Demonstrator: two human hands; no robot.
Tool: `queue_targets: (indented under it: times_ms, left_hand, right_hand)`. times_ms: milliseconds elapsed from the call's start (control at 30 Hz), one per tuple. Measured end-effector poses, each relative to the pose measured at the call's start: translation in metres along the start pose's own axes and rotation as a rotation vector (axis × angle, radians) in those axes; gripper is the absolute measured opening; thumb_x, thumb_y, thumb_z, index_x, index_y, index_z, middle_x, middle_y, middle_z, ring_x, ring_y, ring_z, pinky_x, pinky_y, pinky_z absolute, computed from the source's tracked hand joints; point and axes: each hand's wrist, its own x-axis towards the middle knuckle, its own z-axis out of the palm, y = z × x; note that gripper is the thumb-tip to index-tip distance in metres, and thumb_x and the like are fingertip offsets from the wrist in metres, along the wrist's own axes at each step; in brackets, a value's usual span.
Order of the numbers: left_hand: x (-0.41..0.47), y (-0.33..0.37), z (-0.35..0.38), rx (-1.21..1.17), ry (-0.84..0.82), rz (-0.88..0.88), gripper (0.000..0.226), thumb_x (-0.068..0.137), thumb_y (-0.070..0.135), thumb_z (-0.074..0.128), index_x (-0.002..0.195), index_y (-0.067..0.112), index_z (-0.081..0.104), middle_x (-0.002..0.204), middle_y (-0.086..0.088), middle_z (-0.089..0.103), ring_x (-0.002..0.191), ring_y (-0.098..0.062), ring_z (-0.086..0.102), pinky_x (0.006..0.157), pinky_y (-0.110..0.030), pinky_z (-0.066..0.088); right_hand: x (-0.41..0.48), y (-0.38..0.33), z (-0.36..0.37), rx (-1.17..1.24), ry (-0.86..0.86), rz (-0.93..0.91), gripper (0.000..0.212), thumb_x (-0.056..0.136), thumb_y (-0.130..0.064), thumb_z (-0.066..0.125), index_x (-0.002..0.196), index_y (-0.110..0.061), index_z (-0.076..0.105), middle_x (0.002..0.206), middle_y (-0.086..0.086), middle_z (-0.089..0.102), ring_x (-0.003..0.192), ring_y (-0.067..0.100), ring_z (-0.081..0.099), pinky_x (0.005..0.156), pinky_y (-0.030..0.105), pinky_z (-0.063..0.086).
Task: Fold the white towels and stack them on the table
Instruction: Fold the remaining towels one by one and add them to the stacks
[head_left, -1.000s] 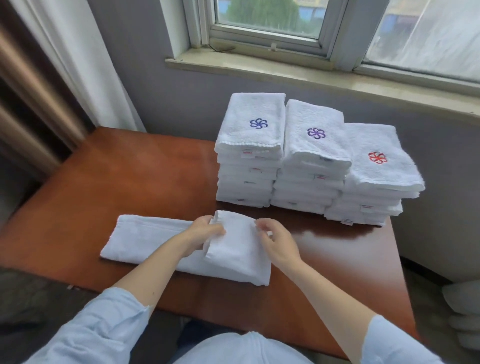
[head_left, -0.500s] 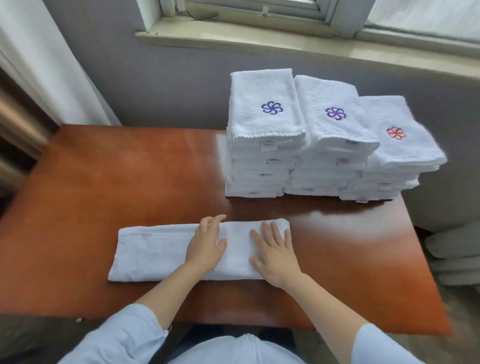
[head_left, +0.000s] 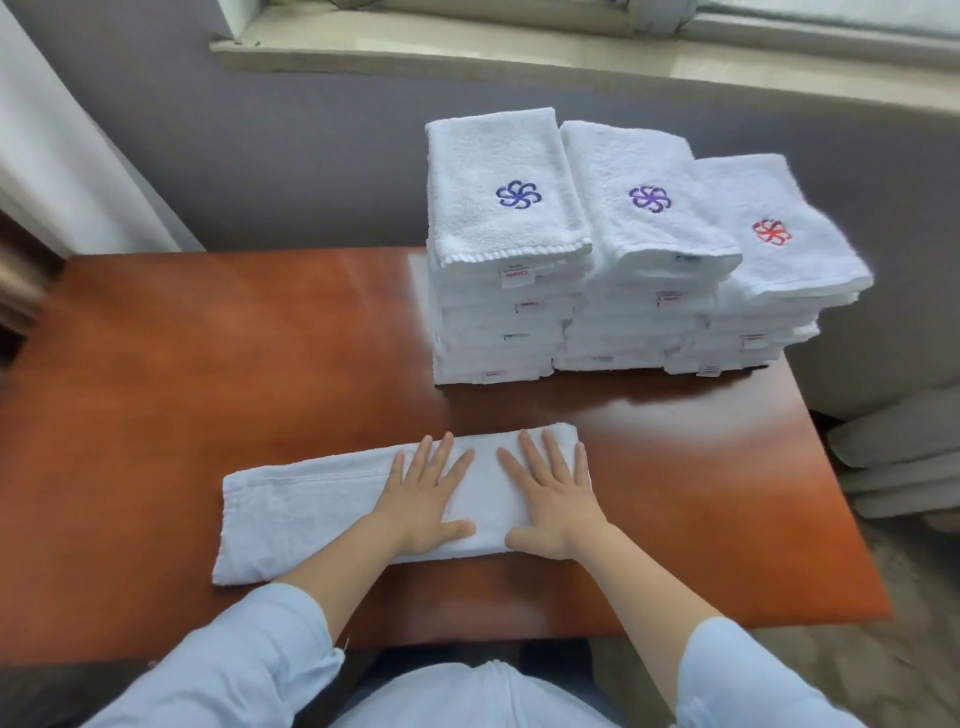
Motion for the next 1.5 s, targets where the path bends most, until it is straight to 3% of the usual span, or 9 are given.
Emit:
queue_targets:
  times_ms: [200, 400, 667, 867, 1167, 1267, 1367, 1433, 1500]
  left_hand:
    - [0.013, 0.058, -0.005, -0.056, 0.014, -0.021, 0.095, 0.092, 0.065, 0.044, 0.153, 0.034, -0.021, 0.158, 0.001, -0.035, 0.146, -0.026, -0.029, 0.118, -0.051, -0.013]
    - [0.033, 0.121, -0.015, -0.136, 0.057, 0.045, 0.087, 0.092, 0.056, 0.052, 0.157, 0.035, -0.002, 0.163, 0.000, -0.021, 0.151, -0.021, -0.016, 0.122, -0.044, -0.003]
    - [0.025, 0.116, -0.017, -0.189, 0.168, 0.065, 0.060, 0.100, 0.034, 0.046, 0.155, 0.035, 0.022, 0.165, 0.002, 0.012, 0.150, -0.016, 0.014, 0.120, -0.032, 0.016]
    - [0.014, 0.064, -0.016, -0.107, 0.150, 0.160, 0.056, 0.096, 0.026, 0.048, 0.149, 0.040, 0.035, 0.159, 0.009, 0.023, 0.143, -0.013, 0.028, 0.107, -0.031, 0.037]
    - [-0.006, -0.033, -0.010, 0.176, 0.137, 0.552, 0.054, 0.095, 0.025, 0.054, 0.144, 0.045, 0.039, 0.159, 0.006, 0.025, 0.133, -0.018, 0.043, 0.090, -0.030, 0.049]
    - [-0.017, -0.057, -0.005, 0.216, 0.143, 0.649, 0.053, 0.095, 0.023, 0.056, 0.143, 0.042, 0.043, 0.159, 0.006, 0.024, 0.129, -0.019, 0.047, 0.087, -0.032, 0.051]
    - [-0.025, -0.073, -0.003, 0.218, 0.165, 0.702, 0.049, 0.094, 0.021, 0.057, 0.139, 0.037, 0.048, 0.156, 0.006, 0.028, 0.125, -0.017, 0.049, 0.082, -0.029, 0.050]
    - [-0.031, -0.080, -0.001, 0.216, 0.157, 0.710, 0.045, 0.094, 0.020, 0.055, 0.137, 0.033, 0.050, 0.151, 0.005, 0.031, 0.117, -0.018, 0.053, 0.076, -0.027, 0.048]
    - [-0.037, -0.087, 0.001, 0.219, 0.125, 0.706, 0.043, 0.094, 0.018, 0.053, 0.134, 0.032, 0.049, 0.147, 0.005, 0.032, 0.105, -0.019, 0.057, 0.072, -0.029, 0.047]
  right_hand:
    - [-0.019, 0.054, -0.003, -0.021, -0.036, -0.006, 0.109, 0.070, -0.064, 0.048, 0.150, -0.043, -0.023, 0.157, -0.006, -0.036, 0.138, 0.023, -0.044, 0.106, 0.059, -0.032]
    - [-0.048, 0.126, -0.010, -0.069, -0.057, 0.014, 0.110, 0.071, -0.058, 0.052, 0.150, -0.044, -0.024, 0.157, -0.007, -0.036, 0.140, 0.024, -0.041, 0.107, 0.062, -0.029]
    - [-0.059, 0.150, -0.017, -0.009, 0.018, 0.005, 0.104, 0.071, -0.034, 0.052, 0.156, -0.038, -0.007, 0.162, -0.003, -0.025, 0.142, 0.023, -0.039, 0.107, 0.057, -0.033]
    - [-0.066, 0.089, 0.008, 0.237, 0.287, -0.009, 0.080, 0.082, -0.043, 0.043, 0.156, -0.041, 0.012, 0.165, -0.010, -0.009, 0.146, 0.011, -0.029, 0.110, 0.040, -0.034]
    - [-0.079, -0.074, 0.060, 0.412, 0.541, 0.252, 0.054, 0.093, -0.030, 0.050, 0.147, -0.031, 0.041, 0.161, -0.008, 0.022, 0.152, 0.013, 0.002, 0.118, 0.030, -0.018]
    - [-0.084, -0.125, 0.075, 0.475, 0.570, 0.293, 0.048, 0.090, -0.025, 0.056, 0.139, -0.026, 0.054, 0.155, -0.003, 0.036, 0.148, 0.018, 0.023, 0.125, 0.036, 0.007]
    - [-0.090, -0.165, 0.089, 0.512, 0.645, 0.335, 0.040, 0.085, -0.021, 0.064, 0.124, -0.021, 0.066, 0.141, 0.004, 0.053, 0.133, 0.025, 0.046, 0.112, 0.041, 0.038]
    - [-0.092, -0.186, 0.097, 0.501, 0.669, 0.323, 0.039, 0.081, -0.019, 0.066, 0.121, -0.019, 0.067, 0.138, 0.007, 0.054, 0.129, 0.029, 0.050, 0.110, 0.041, 0.040]
    - [-0.093, -0.205, 0.103, 0.443, 0.625, 0.293, 0.048, 0.077, -0.019, 0.066, 0.125, -0.021, 0.061, 0.143, 0.007, 0.048, 0.132, 0.028, 0.045, 0.114, 0.036, 0.031]
